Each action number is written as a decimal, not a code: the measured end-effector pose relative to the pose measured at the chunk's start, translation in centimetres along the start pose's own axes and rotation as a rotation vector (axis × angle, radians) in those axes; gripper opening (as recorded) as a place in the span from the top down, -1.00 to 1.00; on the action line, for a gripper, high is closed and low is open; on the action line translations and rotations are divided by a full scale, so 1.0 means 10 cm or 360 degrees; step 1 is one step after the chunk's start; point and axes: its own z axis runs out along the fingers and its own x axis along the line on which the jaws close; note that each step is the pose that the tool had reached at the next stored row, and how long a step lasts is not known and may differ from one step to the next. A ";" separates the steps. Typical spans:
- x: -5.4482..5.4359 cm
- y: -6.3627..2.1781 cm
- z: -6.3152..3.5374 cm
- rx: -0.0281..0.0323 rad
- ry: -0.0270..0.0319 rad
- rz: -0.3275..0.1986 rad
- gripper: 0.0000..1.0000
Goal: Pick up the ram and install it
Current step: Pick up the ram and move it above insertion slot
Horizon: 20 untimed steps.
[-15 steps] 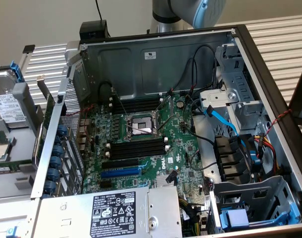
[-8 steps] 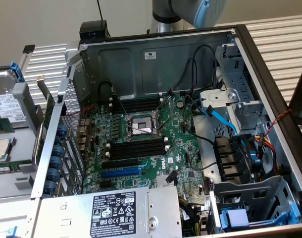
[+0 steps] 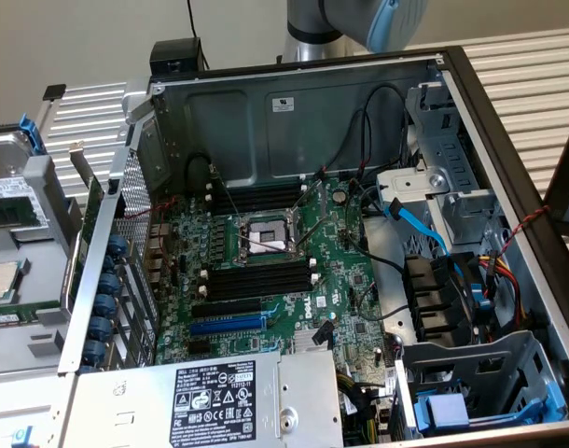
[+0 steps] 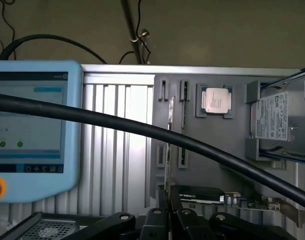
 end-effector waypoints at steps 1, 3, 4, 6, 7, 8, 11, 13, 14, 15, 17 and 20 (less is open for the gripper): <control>0.00 -0.025 -0.030 -0.00011 0.00002 0.0000 0.73; 0.00 -0.079 -0.088 -0.00024 0.00001 0.0000 0.73; 0.00 -0.107 -0.120 -0.00031 0.00003 0.0000 0.73; 0.00 -0.169 -0.174 -0.00036 0.00008 0.0000 0.73; 0.00 -0.202 -0.194 -0.00038 0.00012 0.0000 0.73; 0.00 -0.237 -0.210 -0.00042 0.00019 0.0000 0.73; 0.00 -0.357 -0.250 -0.00085 0.00038 0.0000 0.73; 0.01 -0.438 -0.276 -0.00112 0.00044 0.0000 0.73; 0.01 -0.476 -0.288 -0.00130 0.00047 0.0000 0.73; 0.01 -0.520 -0.301 -0.00150 0.00049 0.0000 0.73; 0.01 -0.600 -0.324 -0.00192 0.00057 0.0000 0.73; 0.01 -0.716 -0.353 -0.00259 0.00065 0.0000 0.73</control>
